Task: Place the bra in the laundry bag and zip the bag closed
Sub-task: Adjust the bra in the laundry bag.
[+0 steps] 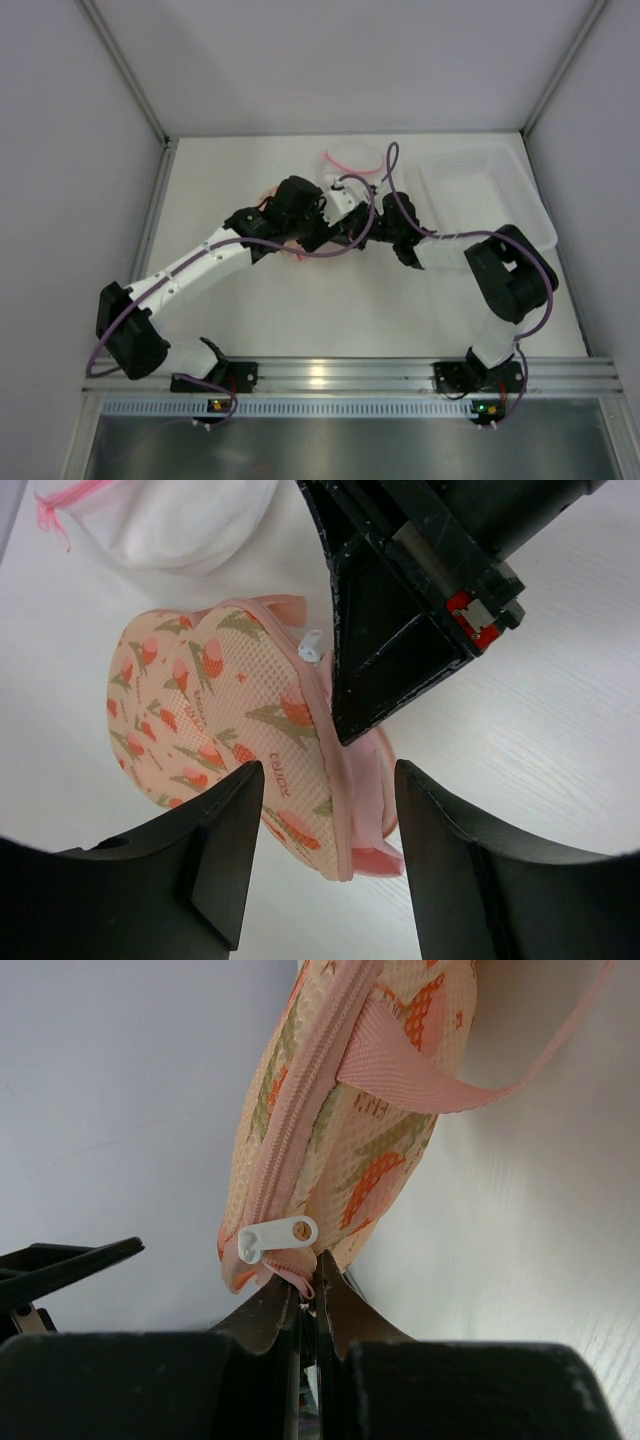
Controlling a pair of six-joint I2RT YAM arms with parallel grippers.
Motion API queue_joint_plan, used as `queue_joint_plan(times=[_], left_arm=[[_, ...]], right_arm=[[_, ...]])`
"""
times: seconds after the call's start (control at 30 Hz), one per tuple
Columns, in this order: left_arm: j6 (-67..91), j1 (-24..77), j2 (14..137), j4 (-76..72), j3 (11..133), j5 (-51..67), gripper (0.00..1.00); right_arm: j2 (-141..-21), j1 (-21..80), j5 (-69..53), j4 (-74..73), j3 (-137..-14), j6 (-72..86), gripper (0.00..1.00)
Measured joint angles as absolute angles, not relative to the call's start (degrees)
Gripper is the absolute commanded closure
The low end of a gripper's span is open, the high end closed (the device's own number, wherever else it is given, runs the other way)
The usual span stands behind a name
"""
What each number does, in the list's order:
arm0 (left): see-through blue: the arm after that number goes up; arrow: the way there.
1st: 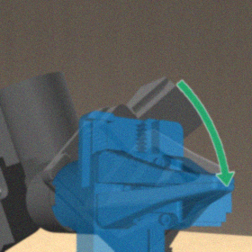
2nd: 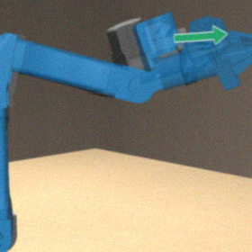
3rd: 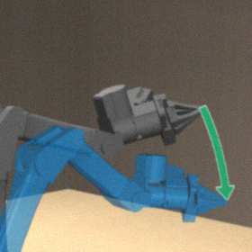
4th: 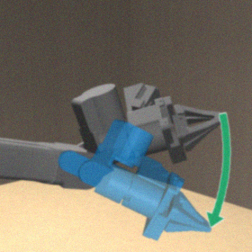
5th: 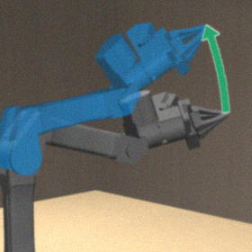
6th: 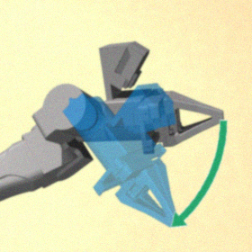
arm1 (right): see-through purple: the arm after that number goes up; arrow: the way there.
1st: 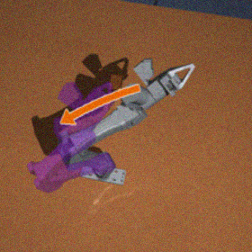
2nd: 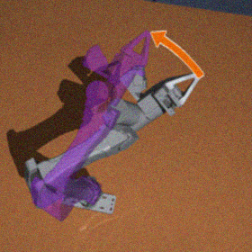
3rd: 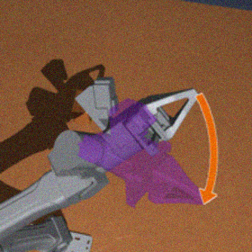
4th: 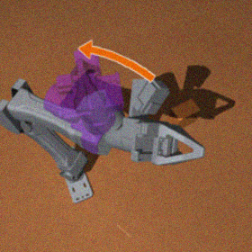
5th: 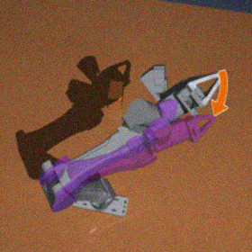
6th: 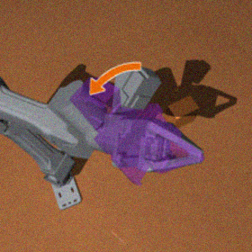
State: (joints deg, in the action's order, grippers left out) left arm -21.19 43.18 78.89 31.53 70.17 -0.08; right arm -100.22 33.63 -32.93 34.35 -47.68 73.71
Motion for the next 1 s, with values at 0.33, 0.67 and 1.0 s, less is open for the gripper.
queue_joint_plan(times=[0.33,0.67,1.0], left_arm=[[-23.73,43.22,83.94,31.55,70.19,-4.58,0.43],[-23.09,43.03,84.18,31.59,71.0,-5.06,0.93],[-21.02,42.37,84.16,32.03,71.05,-0.62,1.0]], right_arm=[[-99.98,33.63,-33.17,34.28,-47.66,73.78,1.0],[-98.78,33.63,-33.17,34.24,-47.62,73.63,1.0],[-98.65,33.63,-33.26,32.93,-47.62,72.23,1.0]])
